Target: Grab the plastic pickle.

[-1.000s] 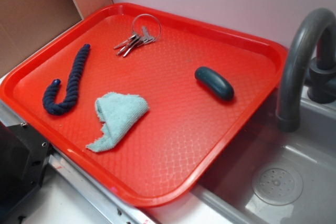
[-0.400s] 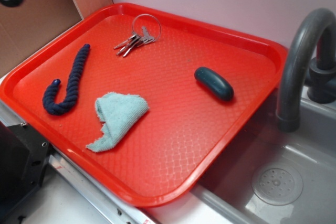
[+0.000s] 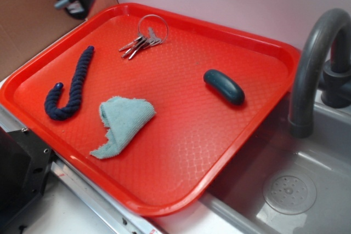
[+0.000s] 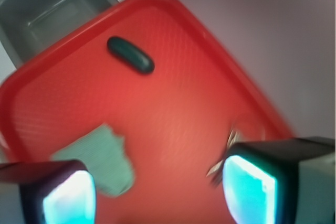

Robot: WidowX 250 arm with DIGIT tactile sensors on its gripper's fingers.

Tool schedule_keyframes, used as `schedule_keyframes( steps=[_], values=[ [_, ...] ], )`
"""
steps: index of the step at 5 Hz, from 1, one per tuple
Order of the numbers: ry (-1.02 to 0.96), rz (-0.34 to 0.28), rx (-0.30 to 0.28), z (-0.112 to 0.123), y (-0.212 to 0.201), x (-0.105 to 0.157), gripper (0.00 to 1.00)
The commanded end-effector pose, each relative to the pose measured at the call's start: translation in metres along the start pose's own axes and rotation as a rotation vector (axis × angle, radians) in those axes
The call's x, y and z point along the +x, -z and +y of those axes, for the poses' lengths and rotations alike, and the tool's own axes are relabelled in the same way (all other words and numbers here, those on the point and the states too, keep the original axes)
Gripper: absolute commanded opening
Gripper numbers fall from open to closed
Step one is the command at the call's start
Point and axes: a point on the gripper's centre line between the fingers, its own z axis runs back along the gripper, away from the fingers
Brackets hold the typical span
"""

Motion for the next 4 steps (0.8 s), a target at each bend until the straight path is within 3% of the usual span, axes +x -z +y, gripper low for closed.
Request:
schedule_keyframes(
  steps=[1, 4],
  values=[
    [0.506, -0.11, -0.052, 0.011, 0.036, 0.046, 1.0],
    [0.689, -0.052, -0.171, 0.004, 0.098, 0.077, 1.0]
  ],
)
